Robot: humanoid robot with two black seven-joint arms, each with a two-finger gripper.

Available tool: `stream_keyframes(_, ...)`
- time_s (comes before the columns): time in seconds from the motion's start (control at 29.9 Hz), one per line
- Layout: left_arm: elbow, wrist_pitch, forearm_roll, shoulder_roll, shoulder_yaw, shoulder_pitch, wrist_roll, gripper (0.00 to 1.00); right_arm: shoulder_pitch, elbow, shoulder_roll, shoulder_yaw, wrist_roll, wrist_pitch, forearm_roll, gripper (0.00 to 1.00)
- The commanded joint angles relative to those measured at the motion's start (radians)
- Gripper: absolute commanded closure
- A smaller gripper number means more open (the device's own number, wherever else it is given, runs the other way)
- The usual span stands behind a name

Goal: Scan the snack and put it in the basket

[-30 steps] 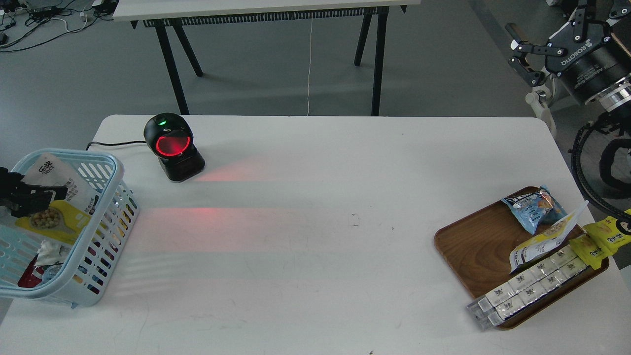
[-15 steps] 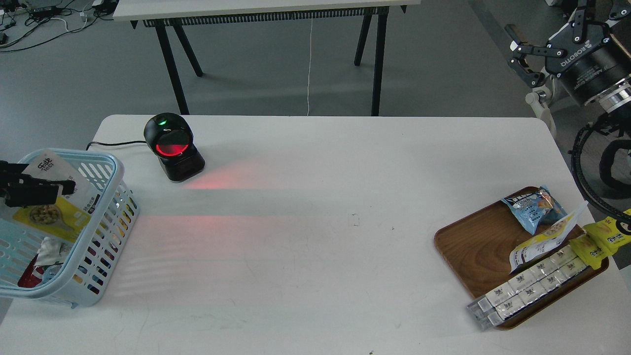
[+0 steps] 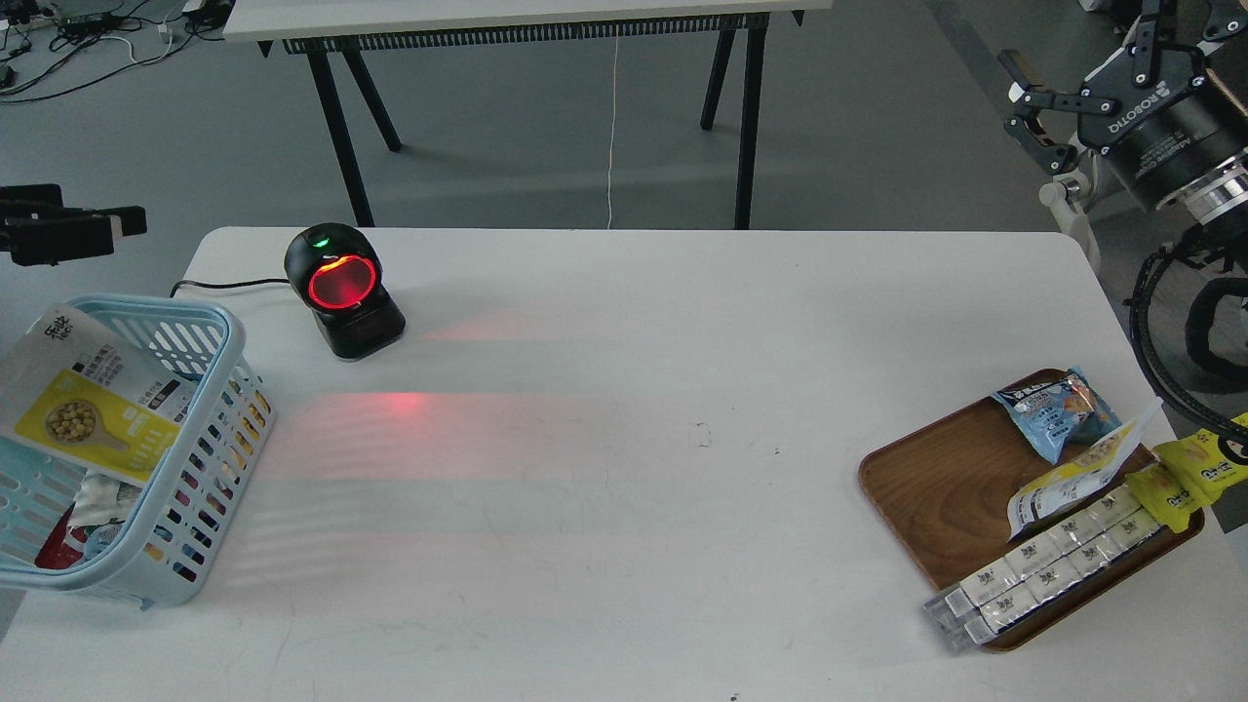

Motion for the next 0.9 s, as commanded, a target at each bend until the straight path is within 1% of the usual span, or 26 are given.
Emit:
stream_keyframes(0.0,0.013,0.026,-0.192,-0.047,-0.064,0.0,0.0,0.04,0.003,-0.001,0.002,-0.002,0.0,0.0,0.0,0.04)
stream_keyframes(0.13,0.007,0.024,-0.405,-0.107,-0.118,0.0,0.0,0.04,0.008,0.001,0.003,-0.006,0.0,0.0,-0.008,0.04)
stream_keyframes(0.23,-0.004,0.009,-0.574,-0.141,-0.138,0.0,0.0,0.04,0.014,0.004,0.008,-0.005,0.0,0.0,-0.064,0.04)
stream_keyframes(0.4,-0.018,-0.06,-0.896,-0.237,-0.139,0.001,0.0,0.04,0.018,0.003,0.014,-0.011,0.0,0.0,-0.201,0.03)
stream_keyframes(0.5,-0.016,-0.103,-1.049,-0.292,-0.151,0.001,0.0,0.04,0.014,0.003,0.012,-0.017,0.0,0.0,-0.232,0.02)
stream_keyframes(0.6,-0.014,-0.126,-1.08,-0.348,-0.17,0.003,0.0,0.04,0.002,-0.005,0.014,-0.021,0.0,0.0,-0.236,0.02)
stream_keyframes(0.74,-0.008,-0.123,-1.079,-0.411,-0.168,0.009,0.0,0.04,-0.04,-0.01,0.015,-0.049,0.0,0.0,-0.238,0.02)
stream_keyframes(0.87,-0.005,-0.128,-1.076,-0.449,-0.171,0.053,0.0,0.04,-0.046,-0.002,0.022,-0.072,0.0,0.0,-0.239,0.02)
